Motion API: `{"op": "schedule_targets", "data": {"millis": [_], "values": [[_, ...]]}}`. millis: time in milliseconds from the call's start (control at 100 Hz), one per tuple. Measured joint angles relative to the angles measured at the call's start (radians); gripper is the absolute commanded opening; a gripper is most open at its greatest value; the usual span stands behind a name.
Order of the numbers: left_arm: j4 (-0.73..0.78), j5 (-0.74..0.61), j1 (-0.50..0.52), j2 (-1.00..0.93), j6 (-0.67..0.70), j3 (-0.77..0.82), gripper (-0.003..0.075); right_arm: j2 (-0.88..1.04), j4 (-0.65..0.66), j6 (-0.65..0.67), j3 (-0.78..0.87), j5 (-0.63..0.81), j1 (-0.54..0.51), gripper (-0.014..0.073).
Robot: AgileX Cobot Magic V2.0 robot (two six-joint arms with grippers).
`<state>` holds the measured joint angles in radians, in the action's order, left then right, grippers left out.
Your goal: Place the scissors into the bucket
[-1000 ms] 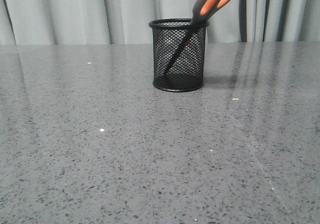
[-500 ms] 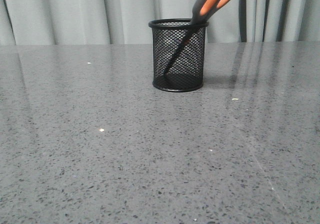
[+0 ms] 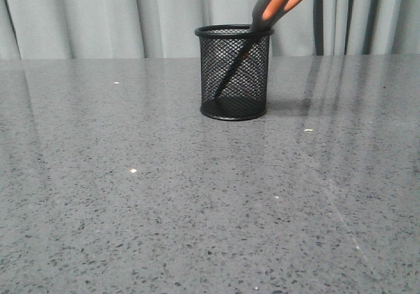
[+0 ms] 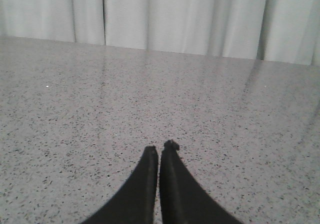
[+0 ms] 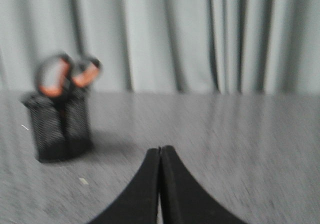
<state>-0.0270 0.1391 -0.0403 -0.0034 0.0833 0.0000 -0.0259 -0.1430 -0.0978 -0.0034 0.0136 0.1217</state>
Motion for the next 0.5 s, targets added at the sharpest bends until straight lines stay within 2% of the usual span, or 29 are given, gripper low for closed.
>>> {"op": "schedule_targets", "data": {"millis": [160, 320, 500], "values": [[0.000, 0.000, 0.000, 0.000, 0.000, 0.000, -0.0020, 0.032, 0.090, 0.057, 0.018, -0.102, -0.081, -0.0051], [0.000, -0.002, 0.000, 0.000, 0.000, 0.000, -0.0020, 0.036, 0.131, 0.064, 0.018, -0.201, -0.090, -0.0051], [0.000, -0.002, 0.000, 0.000, 0.000, 0.000, -0.0020, 0.036, 0.158, 0.066, 0.018, -0.216, -0.090, -0.0051]]}}
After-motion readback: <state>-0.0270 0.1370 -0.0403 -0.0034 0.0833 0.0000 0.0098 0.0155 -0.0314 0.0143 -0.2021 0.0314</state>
